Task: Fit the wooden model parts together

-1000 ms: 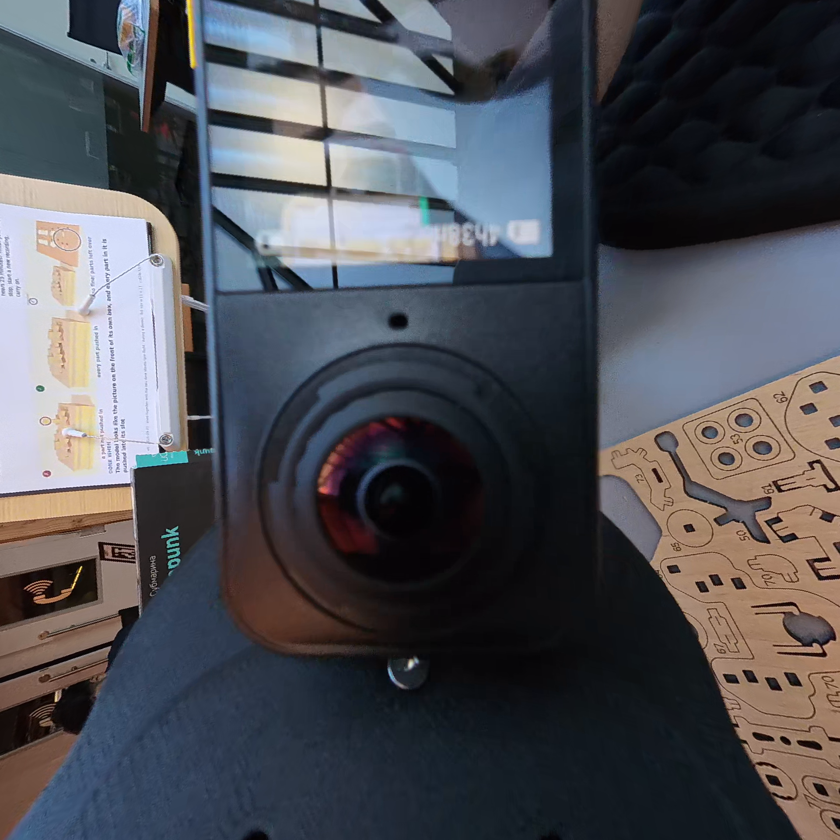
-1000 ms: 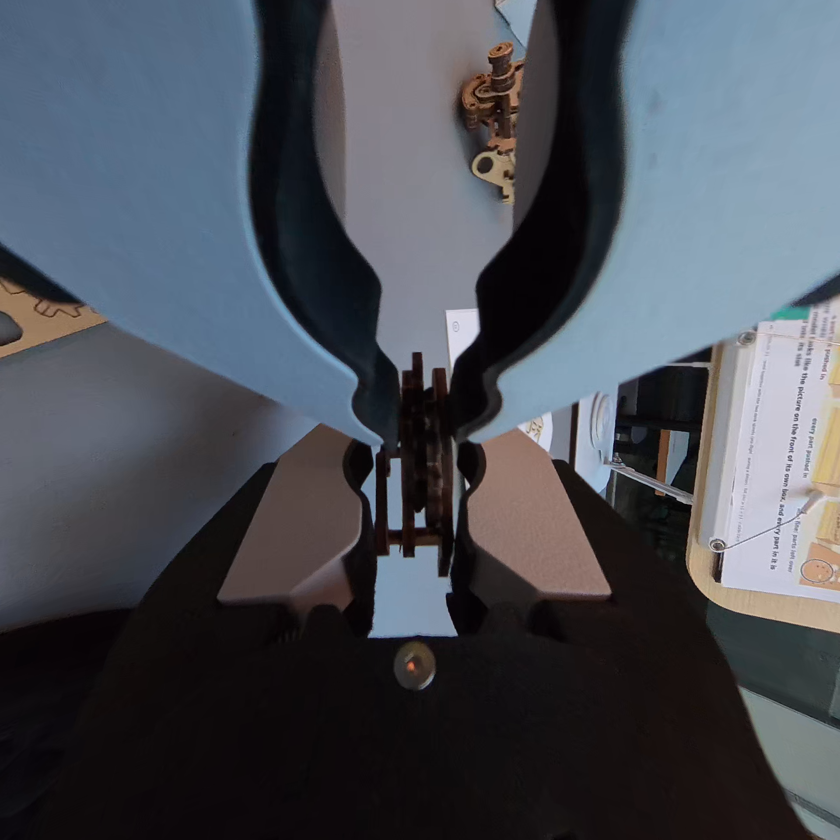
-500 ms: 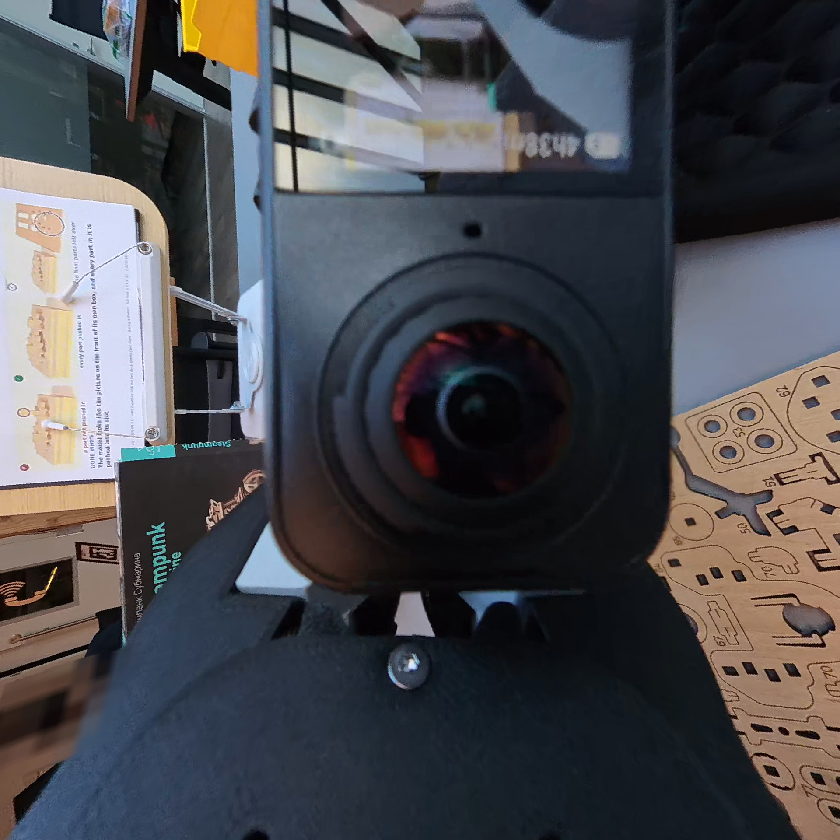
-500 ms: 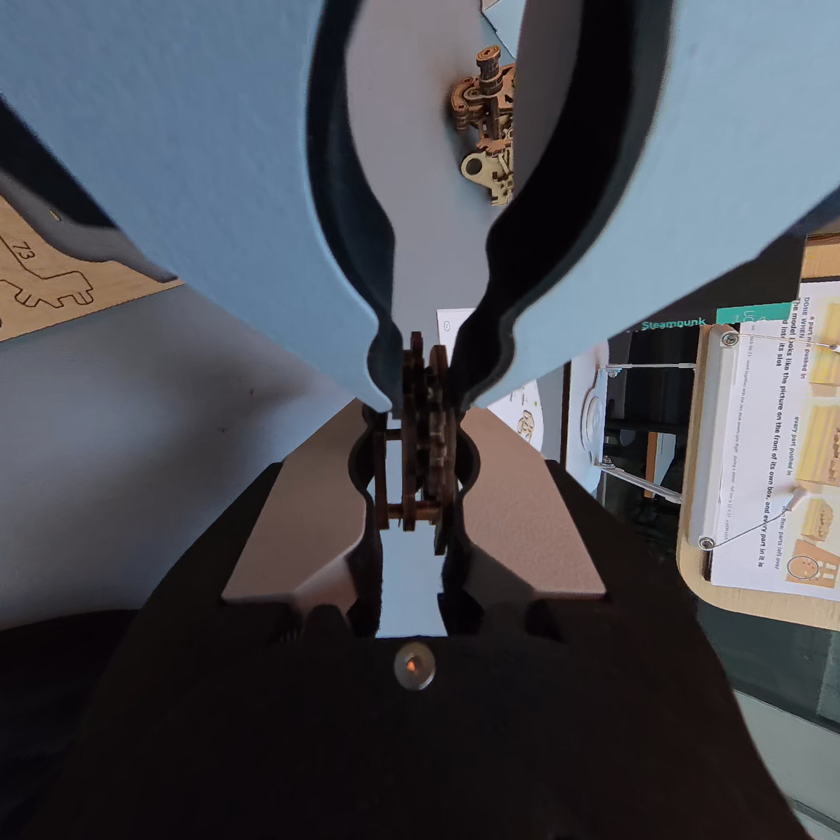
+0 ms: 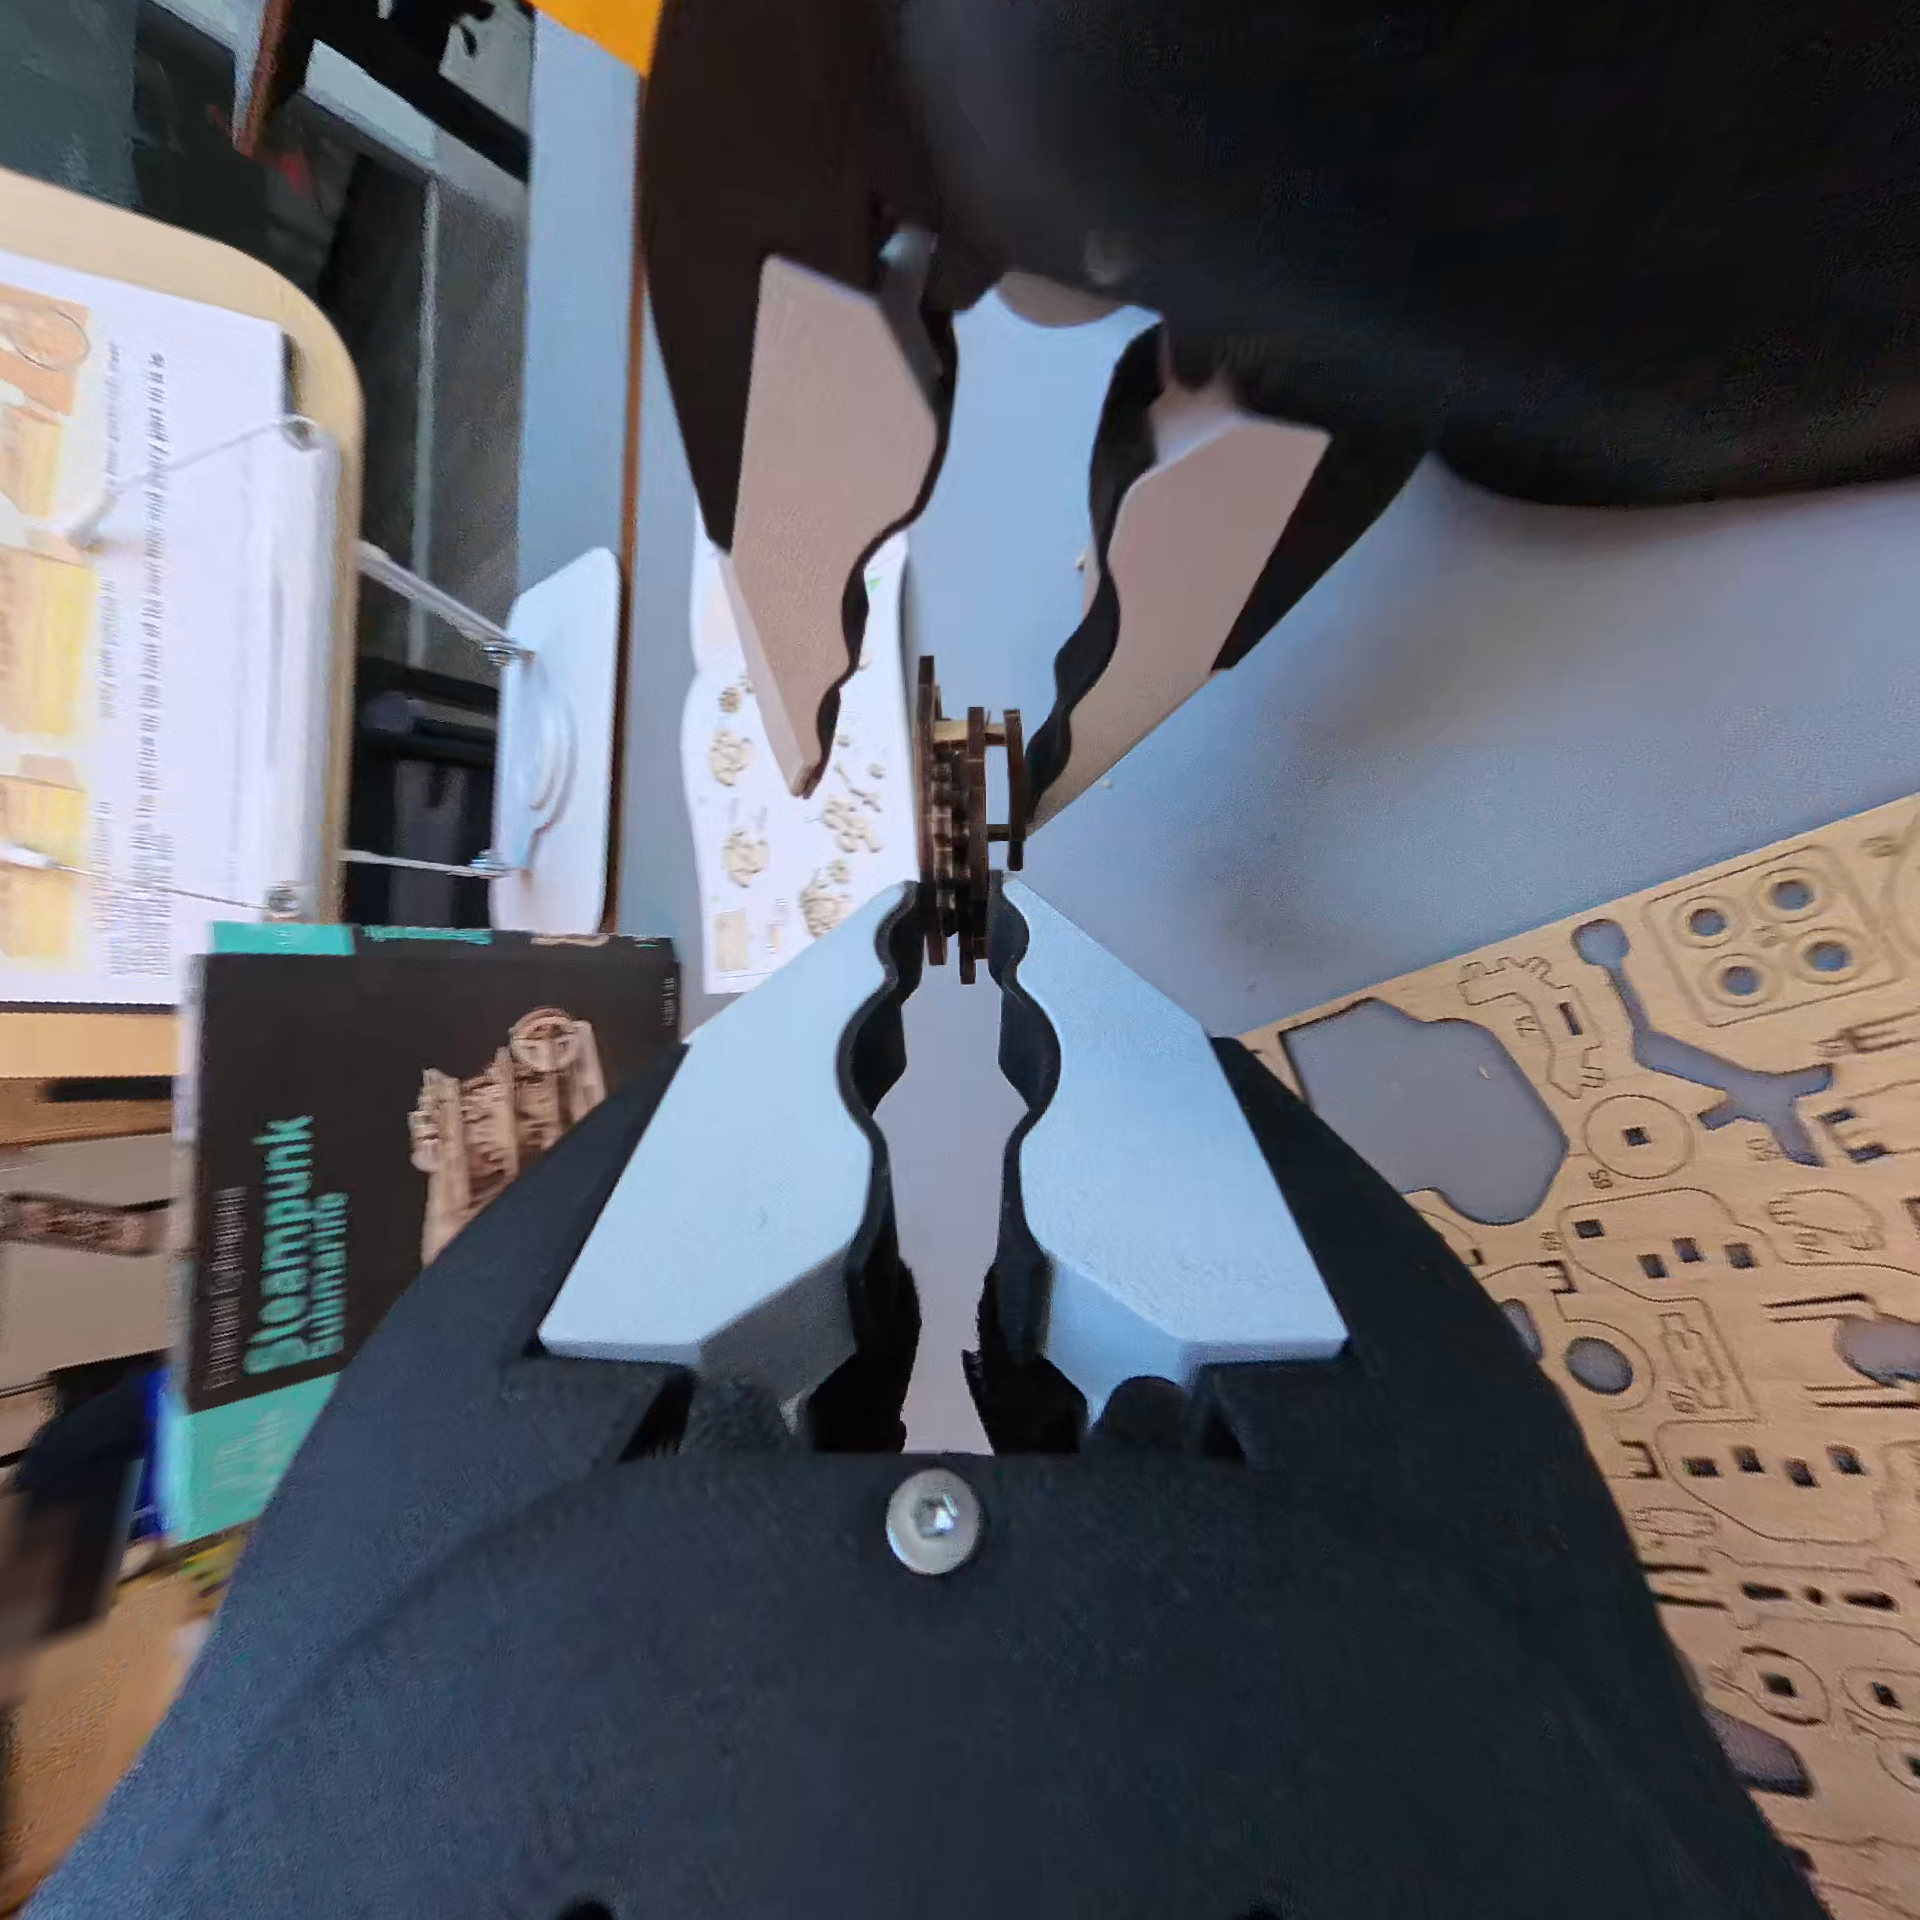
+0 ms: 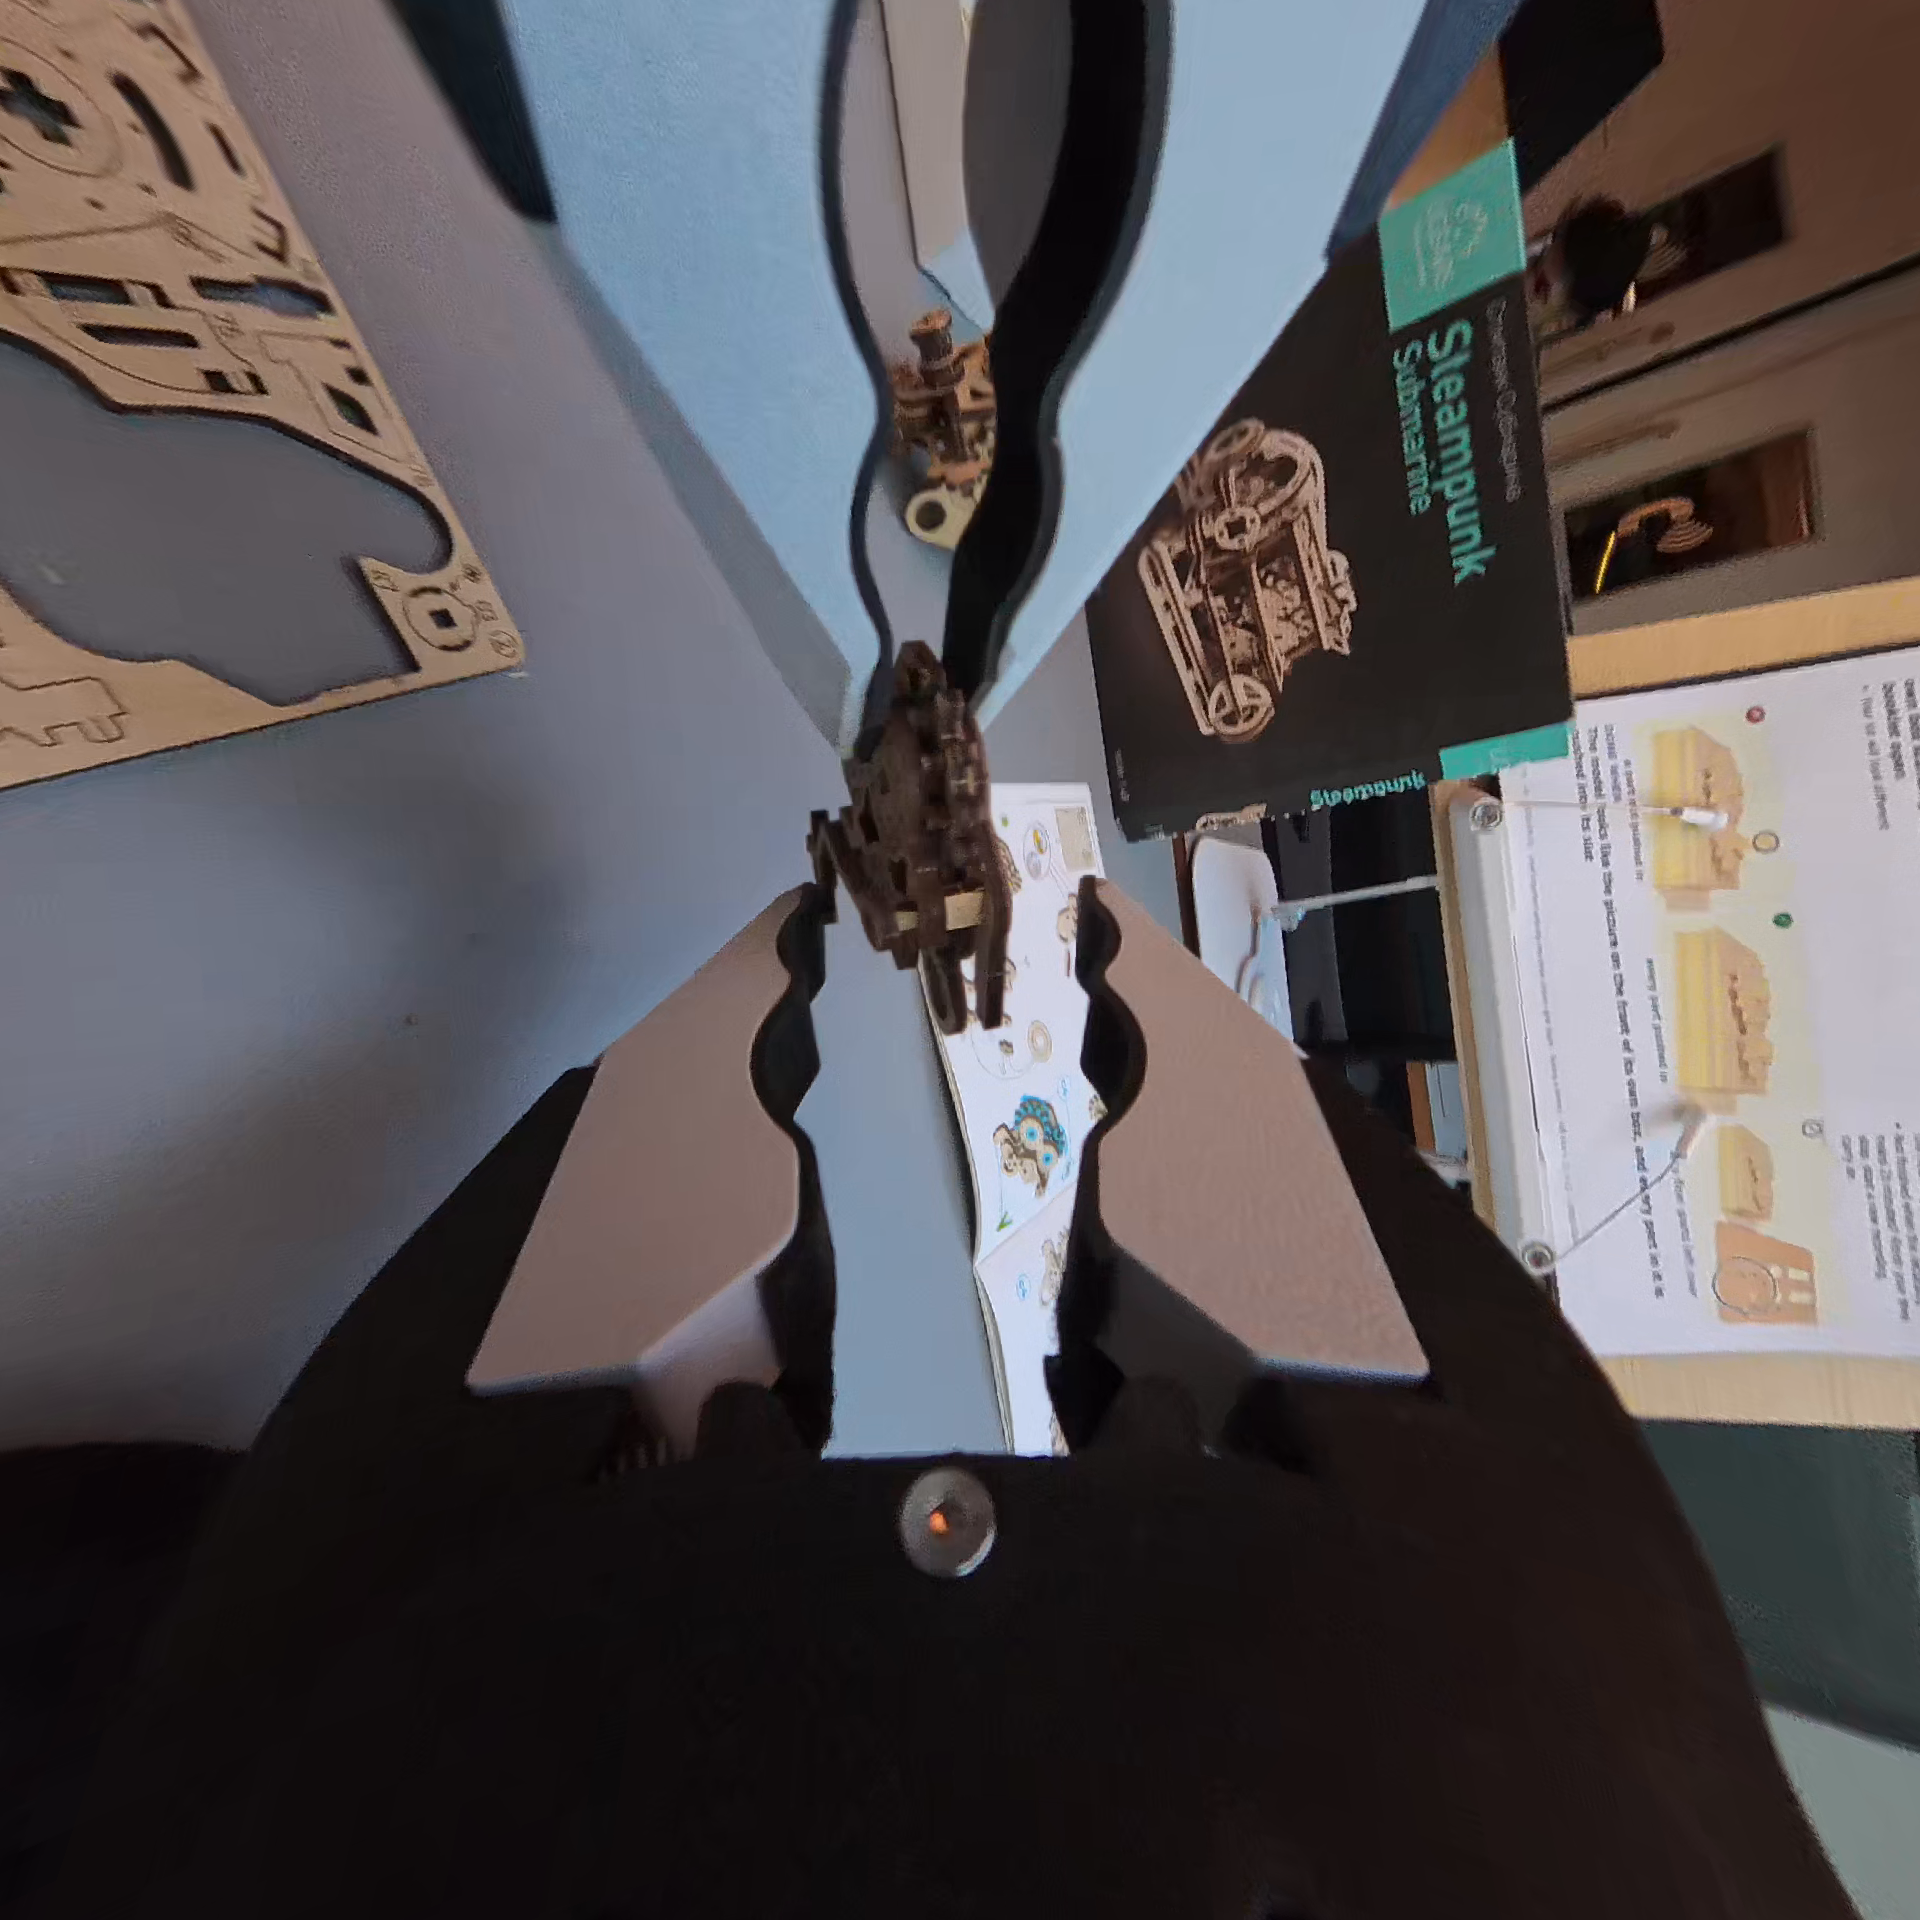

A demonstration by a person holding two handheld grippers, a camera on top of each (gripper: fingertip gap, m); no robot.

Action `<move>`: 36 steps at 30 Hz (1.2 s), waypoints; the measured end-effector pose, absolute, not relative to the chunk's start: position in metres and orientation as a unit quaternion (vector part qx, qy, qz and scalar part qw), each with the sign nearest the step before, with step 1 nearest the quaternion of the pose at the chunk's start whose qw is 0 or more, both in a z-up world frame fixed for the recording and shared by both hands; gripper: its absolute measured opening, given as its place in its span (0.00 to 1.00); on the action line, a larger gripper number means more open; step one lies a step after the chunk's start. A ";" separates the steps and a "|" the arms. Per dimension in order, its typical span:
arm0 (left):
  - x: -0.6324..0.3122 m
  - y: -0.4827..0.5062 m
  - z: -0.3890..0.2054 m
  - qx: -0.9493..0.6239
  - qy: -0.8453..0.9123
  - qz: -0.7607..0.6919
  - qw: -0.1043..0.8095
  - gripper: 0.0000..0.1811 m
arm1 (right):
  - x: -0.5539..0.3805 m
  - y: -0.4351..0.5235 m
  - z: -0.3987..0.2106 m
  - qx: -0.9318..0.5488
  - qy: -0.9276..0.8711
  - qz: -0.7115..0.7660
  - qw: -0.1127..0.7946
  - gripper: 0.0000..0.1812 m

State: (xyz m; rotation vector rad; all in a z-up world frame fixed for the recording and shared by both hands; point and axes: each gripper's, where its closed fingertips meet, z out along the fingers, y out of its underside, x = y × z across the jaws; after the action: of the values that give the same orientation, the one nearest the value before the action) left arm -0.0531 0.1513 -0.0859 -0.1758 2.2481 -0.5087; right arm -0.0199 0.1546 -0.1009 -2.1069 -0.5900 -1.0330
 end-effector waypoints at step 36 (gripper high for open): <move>-0.087 0.145 -0.068 -0.224 0.828 -0.513 -0.043 0.05 | -0.088 0.146 -0.066 -0.773 -0.035 0.246 0.584 0.10</move>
State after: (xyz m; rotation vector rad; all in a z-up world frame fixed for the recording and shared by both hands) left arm -0.0874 0.1450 -0.0675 -0.7225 2.6731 -1.6575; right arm -0.0879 0.1460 -0.0664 -1.8040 -0.0812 0.5739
